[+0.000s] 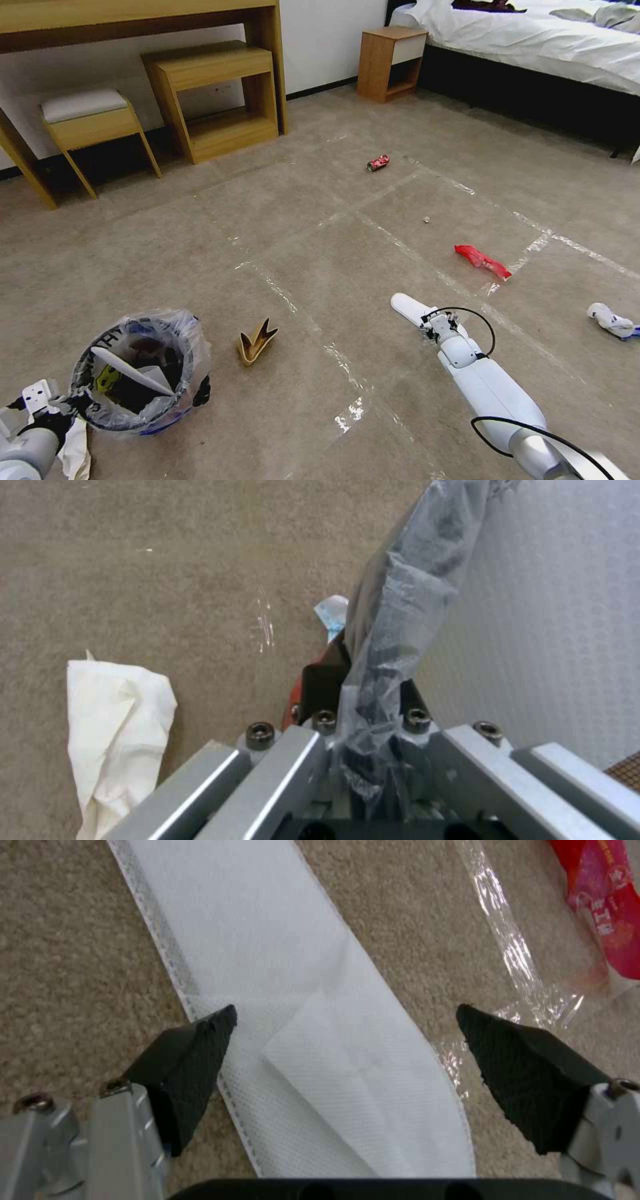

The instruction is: Pick up the trash bin and place the garbage on the floor into it.

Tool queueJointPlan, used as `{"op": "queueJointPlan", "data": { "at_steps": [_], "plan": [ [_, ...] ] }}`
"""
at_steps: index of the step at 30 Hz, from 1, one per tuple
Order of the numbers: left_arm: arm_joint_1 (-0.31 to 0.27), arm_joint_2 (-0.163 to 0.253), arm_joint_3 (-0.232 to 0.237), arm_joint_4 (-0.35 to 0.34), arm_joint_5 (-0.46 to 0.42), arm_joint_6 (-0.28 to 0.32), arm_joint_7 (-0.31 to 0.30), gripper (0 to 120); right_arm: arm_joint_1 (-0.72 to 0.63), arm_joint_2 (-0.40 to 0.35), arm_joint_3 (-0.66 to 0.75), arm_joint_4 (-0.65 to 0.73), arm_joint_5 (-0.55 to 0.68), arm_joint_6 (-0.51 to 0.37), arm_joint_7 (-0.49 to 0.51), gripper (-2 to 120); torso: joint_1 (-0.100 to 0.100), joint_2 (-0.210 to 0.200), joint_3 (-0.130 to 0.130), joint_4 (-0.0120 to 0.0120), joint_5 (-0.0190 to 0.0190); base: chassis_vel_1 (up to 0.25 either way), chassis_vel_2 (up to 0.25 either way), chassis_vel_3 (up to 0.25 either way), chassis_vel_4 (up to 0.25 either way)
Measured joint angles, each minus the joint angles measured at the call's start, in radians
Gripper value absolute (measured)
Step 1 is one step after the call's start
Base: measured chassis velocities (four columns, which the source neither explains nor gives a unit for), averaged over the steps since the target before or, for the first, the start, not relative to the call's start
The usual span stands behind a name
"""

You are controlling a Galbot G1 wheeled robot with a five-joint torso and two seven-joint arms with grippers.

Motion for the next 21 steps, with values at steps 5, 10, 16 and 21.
{"op": "queueJointPlan", "data": {
  "at_steps": [5, 10, 16, 21],
  "plan": [
    [0.0, 0.0, 0.0, -0.001, 0.0, 0.0, 0.0, 1, -0.001, -0.001, 0.005, -0.004, -0.007, 0.0, 0.0, 85, 0.0, 0.0, 0.0, -0.0001, -0.0001, 0.0, 0.0, 0.0, 0.0],
    [0.003, -0.004, 0.0, -0.002, 0.001, -0.003, 0.0, 1, 0.0, -0.004, 0.009, -0.01, -0.012, 0.001, -0.001, 85, 0.0, 0.0, 0.0, 0.0, -0.0001, 0.0, 0.0, 0.0, 0.0],
    [0.006, -0.004, -0.001, -0.005, 0.001, -0.004, 0.0, 1, 0.0, -0.008, 0.014, -0.011, -0.014, 0.001, -0.001, 85, 0.0, 0.0, 0.0, -0.0001, -0.0001, 0.0, 0.0, 0.0, 0.0],
    [0.006, -0.004, 0.0, -0.005, 0.001, -0.005, 0.0, 1, -0.001, -0.012, 0.019, -0.012, -0.018, 0.001, -0.001, 85, 0.0, 0.0, 0.0, 0.0, -0.0001, 0.0, 0.0, 0.0, 0.0]
  ]
}}
